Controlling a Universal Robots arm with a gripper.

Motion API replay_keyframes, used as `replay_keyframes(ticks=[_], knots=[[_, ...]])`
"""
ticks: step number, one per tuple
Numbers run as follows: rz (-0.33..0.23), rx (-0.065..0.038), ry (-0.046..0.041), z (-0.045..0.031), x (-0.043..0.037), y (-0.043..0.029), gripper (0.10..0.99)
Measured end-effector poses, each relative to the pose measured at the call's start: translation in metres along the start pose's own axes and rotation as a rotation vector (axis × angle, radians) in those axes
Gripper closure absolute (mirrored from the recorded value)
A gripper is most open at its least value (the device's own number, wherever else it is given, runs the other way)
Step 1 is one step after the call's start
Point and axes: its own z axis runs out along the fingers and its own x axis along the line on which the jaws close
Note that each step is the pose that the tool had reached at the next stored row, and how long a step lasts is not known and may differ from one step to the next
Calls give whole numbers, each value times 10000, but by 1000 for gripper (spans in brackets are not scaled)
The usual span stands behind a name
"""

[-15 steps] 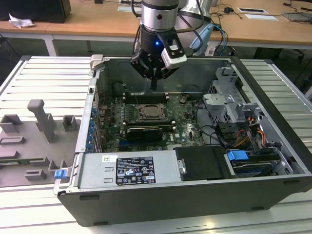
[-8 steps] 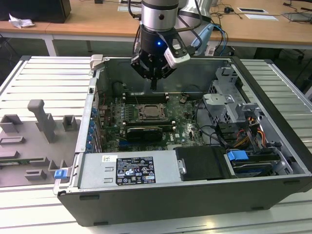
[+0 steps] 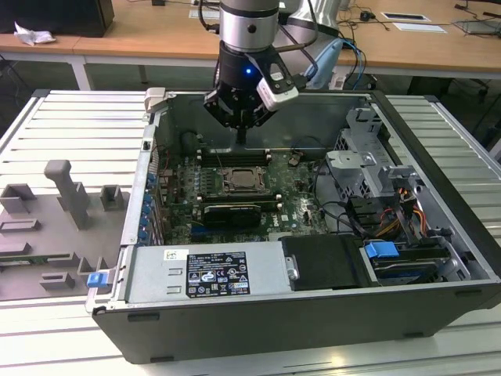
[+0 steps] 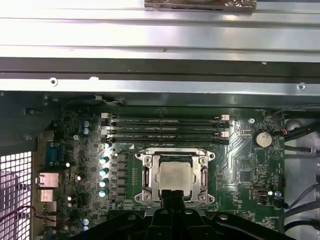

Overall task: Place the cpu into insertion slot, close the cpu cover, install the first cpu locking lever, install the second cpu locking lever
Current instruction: 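Install the first cpu locking lever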

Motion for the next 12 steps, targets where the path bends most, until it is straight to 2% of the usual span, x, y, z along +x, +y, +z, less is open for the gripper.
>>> replay_keyframes(ticks=[5, 6, 12], knots=[[-7, 0, 1, 4, 82, 1, 980], [-7, -1, 2, 11, 245, 3, 980], [-7, -1, -1, 40, 288, 3, 980]])
